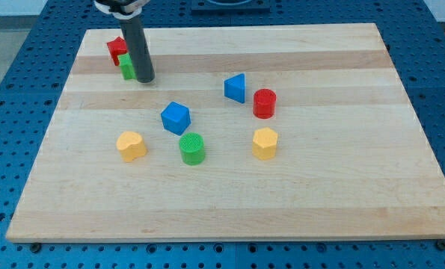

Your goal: Adjust the green star below the red star

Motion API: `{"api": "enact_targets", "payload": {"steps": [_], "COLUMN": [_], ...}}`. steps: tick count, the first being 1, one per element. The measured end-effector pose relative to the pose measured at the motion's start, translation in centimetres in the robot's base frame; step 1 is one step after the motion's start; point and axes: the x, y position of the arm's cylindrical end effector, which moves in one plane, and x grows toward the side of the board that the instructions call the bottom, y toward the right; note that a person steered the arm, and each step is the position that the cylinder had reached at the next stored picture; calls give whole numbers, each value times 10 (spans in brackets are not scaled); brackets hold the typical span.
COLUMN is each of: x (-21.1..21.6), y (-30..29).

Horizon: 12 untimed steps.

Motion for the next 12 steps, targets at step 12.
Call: {"api": "enact_targets", "payload": {"steps": [12], "x": [-7], "y": [-42]}}
